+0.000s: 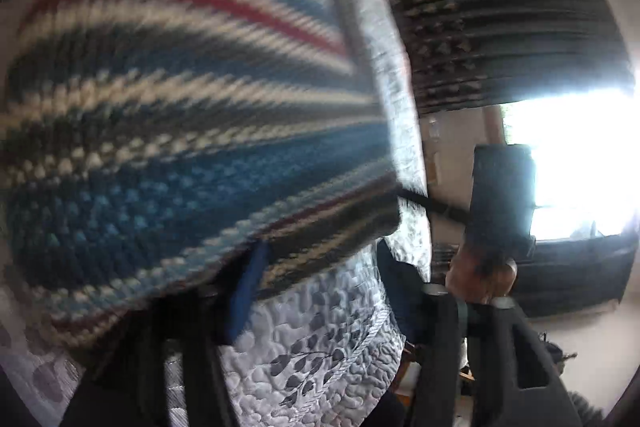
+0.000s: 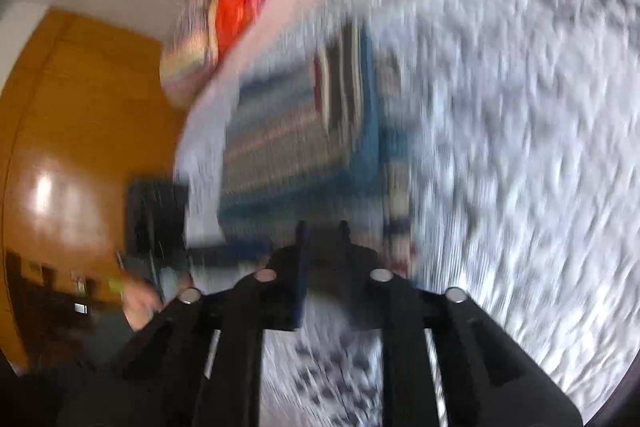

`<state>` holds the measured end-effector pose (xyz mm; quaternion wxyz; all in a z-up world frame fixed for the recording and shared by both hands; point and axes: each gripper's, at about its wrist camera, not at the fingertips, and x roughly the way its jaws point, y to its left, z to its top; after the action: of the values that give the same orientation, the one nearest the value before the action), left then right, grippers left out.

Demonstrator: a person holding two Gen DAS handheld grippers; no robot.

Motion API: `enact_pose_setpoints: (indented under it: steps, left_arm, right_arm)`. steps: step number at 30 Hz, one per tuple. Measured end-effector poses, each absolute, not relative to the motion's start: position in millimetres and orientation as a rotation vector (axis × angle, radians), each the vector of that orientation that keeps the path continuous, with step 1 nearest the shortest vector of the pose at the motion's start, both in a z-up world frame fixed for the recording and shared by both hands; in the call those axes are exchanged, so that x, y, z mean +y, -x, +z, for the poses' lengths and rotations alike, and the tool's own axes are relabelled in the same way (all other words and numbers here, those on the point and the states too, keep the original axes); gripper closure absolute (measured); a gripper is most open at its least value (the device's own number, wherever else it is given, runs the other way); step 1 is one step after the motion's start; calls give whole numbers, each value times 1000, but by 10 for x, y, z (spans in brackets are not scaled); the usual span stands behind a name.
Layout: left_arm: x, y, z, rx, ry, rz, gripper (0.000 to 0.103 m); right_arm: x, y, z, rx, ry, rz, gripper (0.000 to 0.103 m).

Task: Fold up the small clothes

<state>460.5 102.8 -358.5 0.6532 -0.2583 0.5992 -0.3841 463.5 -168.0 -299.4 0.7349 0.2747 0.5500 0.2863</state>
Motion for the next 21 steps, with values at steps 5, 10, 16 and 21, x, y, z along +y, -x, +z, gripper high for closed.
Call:
enact_pose_setpoints:
  steps: [5,10,16,21]
  left_arm:
    - [951,-4618,-3599,1371,586,-849,36]
    - [1017,-4490,-3390,1330,591,-895,35]
    - [1569,-4488,-3001,1128,612,-833,25]
    - [1694,-4631,-3029,1113,650,-768,24]
  right_arm:
    - [-1477,-5335,-3075,1201,-673,626,82]
    - [-1327,-5615,-3531,1301,-525,506,103]
    - [-1771,-5596,-3256,1213,-772,556,90]
    - [-1415,-5667,-3218,1266,-670,617,88]
